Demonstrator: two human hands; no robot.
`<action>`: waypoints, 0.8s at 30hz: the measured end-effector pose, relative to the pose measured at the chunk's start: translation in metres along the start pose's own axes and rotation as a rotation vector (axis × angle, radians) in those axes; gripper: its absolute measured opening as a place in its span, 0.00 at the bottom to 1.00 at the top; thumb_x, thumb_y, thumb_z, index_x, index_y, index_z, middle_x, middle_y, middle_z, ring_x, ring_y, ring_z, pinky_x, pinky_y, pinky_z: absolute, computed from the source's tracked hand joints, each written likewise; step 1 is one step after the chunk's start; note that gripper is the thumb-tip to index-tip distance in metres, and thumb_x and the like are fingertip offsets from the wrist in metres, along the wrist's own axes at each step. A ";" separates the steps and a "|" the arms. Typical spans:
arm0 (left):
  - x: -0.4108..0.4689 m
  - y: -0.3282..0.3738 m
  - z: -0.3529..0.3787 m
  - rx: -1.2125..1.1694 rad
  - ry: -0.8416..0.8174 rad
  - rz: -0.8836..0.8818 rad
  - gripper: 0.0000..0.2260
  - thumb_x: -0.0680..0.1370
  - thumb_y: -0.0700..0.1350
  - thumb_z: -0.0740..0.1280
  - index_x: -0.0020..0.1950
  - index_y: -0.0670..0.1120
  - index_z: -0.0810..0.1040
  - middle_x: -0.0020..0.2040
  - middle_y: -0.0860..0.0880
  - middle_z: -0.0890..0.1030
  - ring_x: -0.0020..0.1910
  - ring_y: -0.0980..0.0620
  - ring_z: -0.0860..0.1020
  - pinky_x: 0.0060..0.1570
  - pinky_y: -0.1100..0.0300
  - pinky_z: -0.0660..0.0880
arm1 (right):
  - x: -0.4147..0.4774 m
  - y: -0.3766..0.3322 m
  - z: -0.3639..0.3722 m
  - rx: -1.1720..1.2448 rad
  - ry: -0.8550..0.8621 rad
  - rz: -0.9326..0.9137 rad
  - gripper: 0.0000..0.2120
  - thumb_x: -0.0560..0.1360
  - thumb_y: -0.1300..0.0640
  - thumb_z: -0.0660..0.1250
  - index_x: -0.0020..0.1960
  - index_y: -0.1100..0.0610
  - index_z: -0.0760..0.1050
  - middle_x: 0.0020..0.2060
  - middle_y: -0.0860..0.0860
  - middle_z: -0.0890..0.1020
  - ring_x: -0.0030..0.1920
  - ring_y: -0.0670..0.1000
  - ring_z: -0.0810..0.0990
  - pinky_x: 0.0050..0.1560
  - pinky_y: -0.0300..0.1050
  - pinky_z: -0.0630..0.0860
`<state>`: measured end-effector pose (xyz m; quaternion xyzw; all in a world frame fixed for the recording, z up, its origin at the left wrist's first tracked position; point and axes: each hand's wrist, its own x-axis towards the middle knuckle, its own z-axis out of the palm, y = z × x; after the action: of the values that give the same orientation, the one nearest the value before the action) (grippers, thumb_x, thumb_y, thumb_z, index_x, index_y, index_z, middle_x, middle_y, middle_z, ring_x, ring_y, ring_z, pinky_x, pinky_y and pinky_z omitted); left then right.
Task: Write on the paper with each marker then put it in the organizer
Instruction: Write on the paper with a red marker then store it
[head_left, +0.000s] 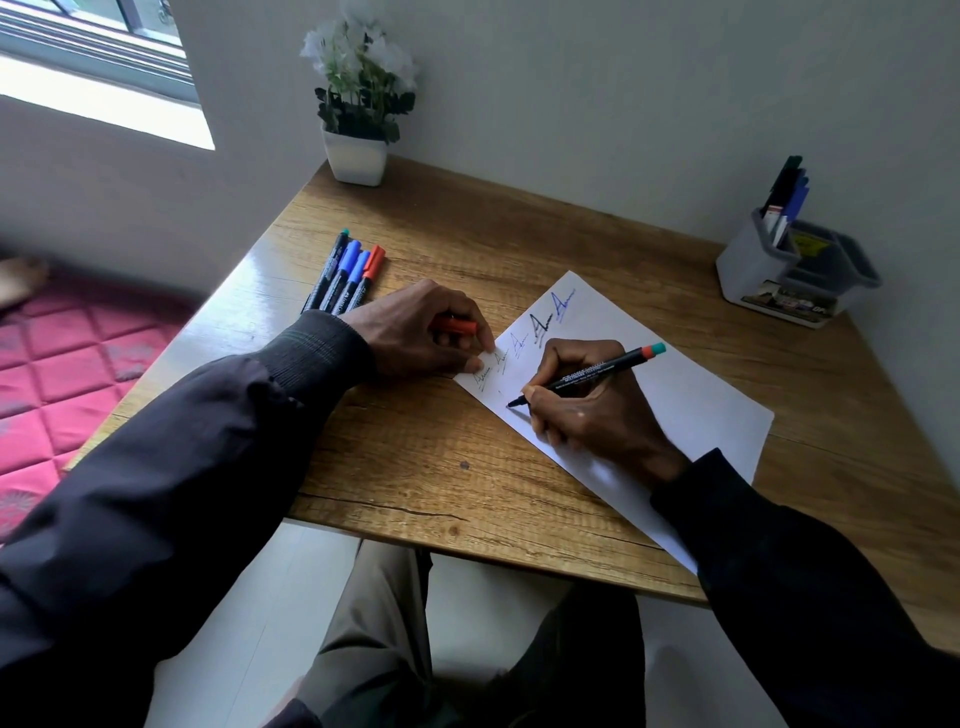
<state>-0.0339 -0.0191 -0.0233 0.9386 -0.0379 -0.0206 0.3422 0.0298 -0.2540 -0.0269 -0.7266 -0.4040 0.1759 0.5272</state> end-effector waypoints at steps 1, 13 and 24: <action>0.000 0.000 0.000 0.001 -0.001 0.000 0.13 0.76 0.50 0.74 0.60 0.51 0.81 0.56 0.54 0.81 0.52 0.51 0.81 0.49 0.51 0.80 | 0.000 0.000 0.001 0.003 0.012 0.002 0.08 0.75 0.74 0.69 0.38 0.71 0.75 0.27 0.59 0.81 0.23 0.49 0.79 0.26 0.38 0.73; 0.000 0.000 0.001 -0.008 -0.002 -0.004 0.13 0.76 0.49 0.74 0.59 0.52 0.81 0.55 0.54 0.82 0.51 0.51 0.81 0.48 0.53 0.80 | 0.003 0.003 0.000 -0.032 0.035 -0.037 0.08 0.71 0.68 0.71 0.37 0.71 0.75 0.26 0.59 0.81 0.22 0.49 0.80 0.26 0.37 0.73; -0.001 0.000 0.000 -0.026 0.007 -0.001 0.13 0.75 0.49 0.74 0.59 0.51 0.82 0.55 0.52 0.82 0.51 0.50 0.81 0.48 0.50 0.79 | -0.002 0.002 -0.006 0.112 -0.042 0.025 0.03 0.78 0.73 0.67 0.46 0.71 0.76 0.32 0.66 0.82 0.26 0.59 0.78 0.24 0.43 0.74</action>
<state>-0.0350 -0.0191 -0.0229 0.9342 -0.0361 -0.0179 0.3545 0.0336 -0.2596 -0.0271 -0.6972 -0.3954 0.2198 0.5561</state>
